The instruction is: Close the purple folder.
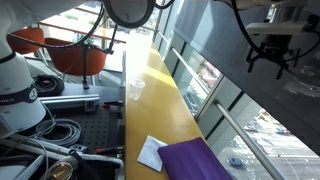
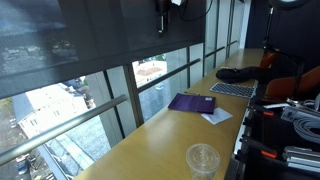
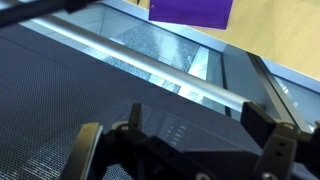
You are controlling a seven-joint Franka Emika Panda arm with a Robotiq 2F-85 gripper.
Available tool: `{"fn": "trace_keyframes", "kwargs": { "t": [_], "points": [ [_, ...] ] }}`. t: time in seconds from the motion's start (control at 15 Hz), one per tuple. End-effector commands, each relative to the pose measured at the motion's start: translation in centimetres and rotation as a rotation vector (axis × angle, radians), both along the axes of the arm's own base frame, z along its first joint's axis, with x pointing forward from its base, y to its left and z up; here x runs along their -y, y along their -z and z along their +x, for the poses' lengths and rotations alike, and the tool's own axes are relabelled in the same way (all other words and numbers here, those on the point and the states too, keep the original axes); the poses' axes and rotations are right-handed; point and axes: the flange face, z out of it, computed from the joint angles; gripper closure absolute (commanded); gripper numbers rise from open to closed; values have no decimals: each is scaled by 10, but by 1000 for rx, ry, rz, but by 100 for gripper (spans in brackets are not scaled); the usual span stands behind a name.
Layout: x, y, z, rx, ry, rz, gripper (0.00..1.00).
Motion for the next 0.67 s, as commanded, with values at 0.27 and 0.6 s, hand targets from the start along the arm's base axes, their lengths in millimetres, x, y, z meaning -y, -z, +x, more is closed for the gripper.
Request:
{"fn": "trace_keyframes", "kwargs": {
  "t": [0.27,0.6],
  "points": [
    [-6,-3,-4,-19,34,-21,0],
    [-4,0,-4,-22,35,-21,0]
  ]
}}
